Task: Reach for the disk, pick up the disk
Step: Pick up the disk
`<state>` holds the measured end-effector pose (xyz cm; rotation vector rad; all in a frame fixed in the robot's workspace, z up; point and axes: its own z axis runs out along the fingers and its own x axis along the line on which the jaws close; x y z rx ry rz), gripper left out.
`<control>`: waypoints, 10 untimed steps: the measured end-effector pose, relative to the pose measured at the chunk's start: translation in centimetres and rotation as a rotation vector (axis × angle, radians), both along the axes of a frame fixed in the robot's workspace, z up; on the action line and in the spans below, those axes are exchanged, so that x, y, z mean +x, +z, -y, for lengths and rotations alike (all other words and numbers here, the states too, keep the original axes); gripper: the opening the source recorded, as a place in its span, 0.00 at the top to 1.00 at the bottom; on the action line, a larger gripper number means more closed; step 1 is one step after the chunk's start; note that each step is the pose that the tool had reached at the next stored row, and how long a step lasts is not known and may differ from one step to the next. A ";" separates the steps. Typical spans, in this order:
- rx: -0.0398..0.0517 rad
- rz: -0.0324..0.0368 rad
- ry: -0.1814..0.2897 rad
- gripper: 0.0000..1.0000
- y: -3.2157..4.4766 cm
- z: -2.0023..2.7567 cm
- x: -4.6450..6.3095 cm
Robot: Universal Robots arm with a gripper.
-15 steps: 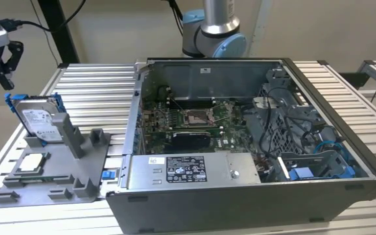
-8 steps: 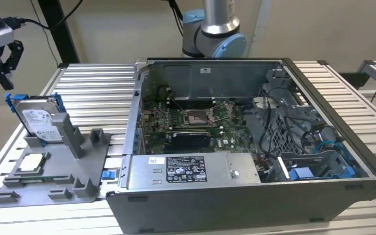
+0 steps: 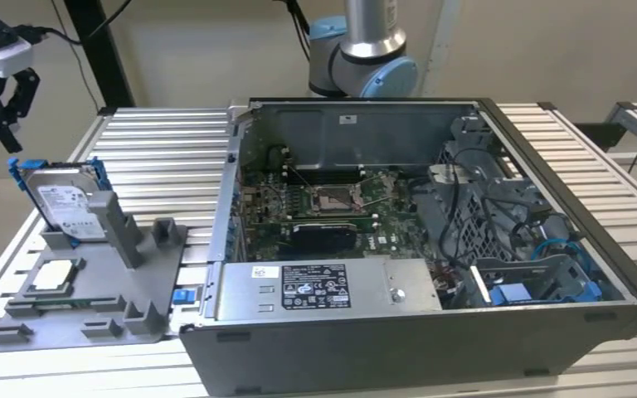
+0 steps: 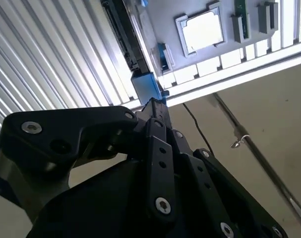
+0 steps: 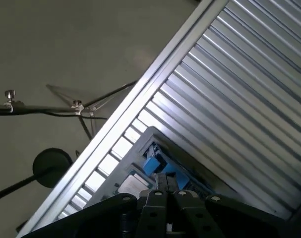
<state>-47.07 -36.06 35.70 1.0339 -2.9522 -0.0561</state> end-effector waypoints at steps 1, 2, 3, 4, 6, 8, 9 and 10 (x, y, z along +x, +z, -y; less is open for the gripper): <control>0.0000 0.0000 0.015 1.00 0.00 0.00 0.0; -0.0001 0.0000 0.032 1.00 0.00 0.00 0.0; -0.0001 0.0000 0.049 1.00 0.00 0.00 0.0; -0.0001 0.0000 0.065 1.00 0.00 0.00 0.0; -0.0001 0.0000 0.098 1.00 0.00 0.00 0.0; -0.0002 0.0000 0.132 1.00 0.00 0.00 0.0; -0.0003 -0.0001 0.148 1.00 0.00 0.00 0.0; -0.0004 0.0000 0.165 1.00 0.00 0.00 0.0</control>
